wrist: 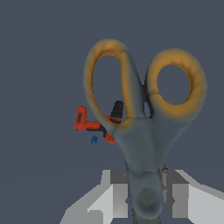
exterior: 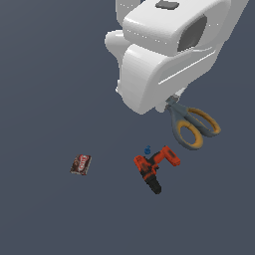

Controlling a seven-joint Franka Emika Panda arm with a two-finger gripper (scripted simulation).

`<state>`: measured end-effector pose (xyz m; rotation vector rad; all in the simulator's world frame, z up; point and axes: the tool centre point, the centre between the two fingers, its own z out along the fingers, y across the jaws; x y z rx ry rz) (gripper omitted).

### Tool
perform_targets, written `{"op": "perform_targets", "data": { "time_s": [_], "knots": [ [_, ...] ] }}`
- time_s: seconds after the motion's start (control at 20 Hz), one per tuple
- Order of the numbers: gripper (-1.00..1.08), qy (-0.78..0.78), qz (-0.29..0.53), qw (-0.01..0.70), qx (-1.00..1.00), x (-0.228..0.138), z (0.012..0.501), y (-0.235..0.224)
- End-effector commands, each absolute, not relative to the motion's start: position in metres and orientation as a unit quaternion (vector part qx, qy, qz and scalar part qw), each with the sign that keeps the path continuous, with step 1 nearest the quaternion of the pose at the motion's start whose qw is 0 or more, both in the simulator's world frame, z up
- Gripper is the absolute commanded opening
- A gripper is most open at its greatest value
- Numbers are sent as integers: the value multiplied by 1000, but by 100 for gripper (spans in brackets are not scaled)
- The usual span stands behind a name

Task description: Pick up a designated object from a clutter of objects.

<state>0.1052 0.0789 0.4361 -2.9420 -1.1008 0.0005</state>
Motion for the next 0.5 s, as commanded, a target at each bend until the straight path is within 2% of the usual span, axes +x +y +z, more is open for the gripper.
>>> {"op": "perform_targets", "data": {
  "time_s": [0.0, 0.45],
  "knots": [
    [-100, -350, 0, 0, -937, 108, 442, 80],
    [-100, -350, 0, 0, -937, 112, 450, 82]
  ]
}}
